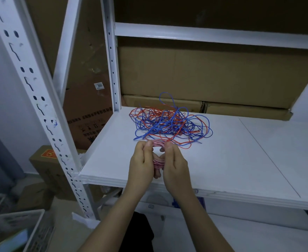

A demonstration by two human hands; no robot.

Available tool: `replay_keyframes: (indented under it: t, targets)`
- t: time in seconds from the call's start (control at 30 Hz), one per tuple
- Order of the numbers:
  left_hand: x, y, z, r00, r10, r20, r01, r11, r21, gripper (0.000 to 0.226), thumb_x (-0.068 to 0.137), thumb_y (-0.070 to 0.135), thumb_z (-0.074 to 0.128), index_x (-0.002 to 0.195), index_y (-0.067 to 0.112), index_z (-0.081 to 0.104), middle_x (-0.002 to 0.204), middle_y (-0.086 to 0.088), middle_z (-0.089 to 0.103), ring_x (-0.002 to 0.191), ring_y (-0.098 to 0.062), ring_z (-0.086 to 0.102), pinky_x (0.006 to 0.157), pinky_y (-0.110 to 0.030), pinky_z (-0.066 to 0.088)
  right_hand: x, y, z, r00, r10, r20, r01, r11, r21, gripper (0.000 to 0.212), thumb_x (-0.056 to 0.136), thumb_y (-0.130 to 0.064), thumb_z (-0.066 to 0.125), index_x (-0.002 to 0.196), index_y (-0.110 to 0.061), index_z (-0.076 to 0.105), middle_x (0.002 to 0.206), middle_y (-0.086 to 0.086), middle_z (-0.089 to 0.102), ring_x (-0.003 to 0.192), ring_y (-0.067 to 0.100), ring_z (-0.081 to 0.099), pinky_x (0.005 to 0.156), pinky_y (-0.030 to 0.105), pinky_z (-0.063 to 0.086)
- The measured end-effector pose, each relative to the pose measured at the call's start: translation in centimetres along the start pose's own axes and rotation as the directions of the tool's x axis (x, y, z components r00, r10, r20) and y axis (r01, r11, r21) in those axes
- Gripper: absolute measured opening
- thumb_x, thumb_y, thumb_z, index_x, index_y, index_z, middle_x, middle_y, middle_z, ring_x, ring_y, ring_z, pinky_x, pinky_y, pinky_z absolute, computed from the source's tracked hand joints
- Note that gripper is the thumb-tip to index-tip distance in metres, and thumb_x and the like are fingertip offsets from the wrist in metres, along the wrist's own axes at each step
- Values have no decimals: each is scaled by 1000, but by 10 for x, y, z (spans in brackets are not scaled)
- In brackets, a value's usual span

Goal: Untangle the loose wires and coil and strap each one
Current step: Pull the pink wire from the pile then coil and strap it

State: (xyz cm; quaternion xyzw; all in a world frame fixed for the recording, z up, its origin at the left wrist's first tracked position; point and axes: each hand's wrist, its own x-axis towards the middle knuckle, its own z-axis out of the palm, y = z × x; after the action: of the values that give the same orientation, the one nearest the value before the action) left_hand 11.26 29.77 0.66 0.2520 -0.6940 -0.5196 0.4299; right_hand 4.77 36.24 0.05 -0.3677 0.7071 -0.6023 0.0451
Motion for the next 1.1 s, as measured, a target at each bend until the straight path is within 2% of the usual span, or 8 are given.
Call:
replay_keyframes:
  t: [0.1, 0.17, 0.27, 0.4, 0.6, 0.73, 0.87, 1.1]
  targets:
    - [-6, -10, 9, 994, -58, -91, 56, 998, -17, 23, 104, 25, 34, 89, 22, 51, 64, 9, 62, 58, 6, 57, 55, -8, 43, -9, 6, 2, 997, 32, 73, -28, 998, -49, 28, 96, -55, 24, 95, -36, 44, 73, -14, 61, 68, 4, 57, 56, 18, 39]
    - [-10, -13, 11, 993, -88, -81, 89, 996, 3, 23, 104, 23, 33, 90, 21, 51, 69, 9, 59, 62, 11, 56, 58, -5, 41, -15, 11, 2, 997, 35, 67, -27, 993, -117, 30, 94, -58, 20, 98, -37, 40, 74, -12, 57, 73, 13, 57, 56, 28, 33]
    - [-15, -15, 9, 992, -119, 47, 121, 992, -25, 26, 105, 25, 30, 88, 22, 49, 63, 12, 62, 54, 7, 55, 51, -6, 40, -19, 18, -5, 1000, 13, 28, -5, 967, -254, 28, 93, -55, 19, 97, -35, 37, 66, -14, 52, 71, 23, 57, 56, 33, 26]
    - [-24, -15, 4, 962, -83, 262, 68, 996, 65, 27, 104, 29, 31, 84, 18, 44, 62, 19, 64, 48, 2, 56, 50, -10, 39, -23, 34, -19, 999, 49, 17, -47, 992, -121, 22, 102, -34, 29, 86, -35, 43, 65, -22, 60, 61, 0, 55, 50, 18, 36]
    - [-32, -23, -2, 918, -31, 395, -105, 942, 318, 45, 89, 56, 36, 86, 13, 48, 77, 0, 59, 77, -18, 57, 74, -40, 46, -34, 51, -37, 999, 7, 53, -5, 999, -38, 21, 102, -31, 33, 93, -34, 51, 72, -5, 58, 62, 11, 51, 61, 30, 41]
    - [-39, -20, 0, 890, -72, 451, -42, 970, 239, 29, 95, 41, 48, 85, 14, 49, 66, 3, 57, 60, -16, 54, 60, -35, 48, -41, 52, -49, 997, 16, 78, -27, 989, 147, 23, 99, -29, 39, 105, -26, 61, 98, -17, 64, 92, 4, 60, 79, 16, 45]
    - [-50, -19, 11, 913, -88, 399, 29, 988, 151, 18, 98, 26, 49, 89, 11, 53, 64, -1, 59, 60, -15, 58, 63, -31, 50, -50, 53, -55, 997, 56, 55, -62, 991, 121, 20, 101, -32, 40, 111, -37, 57, 107, -17, 60, 103, -1, 55, 87, 12, 40]
    - [-64, -15, 40, 899, -129, 418, 90, 990, 111, 18, 99, 22, 47, 89, 10, 56, 73, -11, 58, 62, -11, 56, 64, -23, 49, -63, 57, -72, 977, 211, 4, -204, 937, 283, 26, 103, -27, 35, 111, -26, 60, 95, -25, 65, 81, -7, 64, 55, 9, 48]
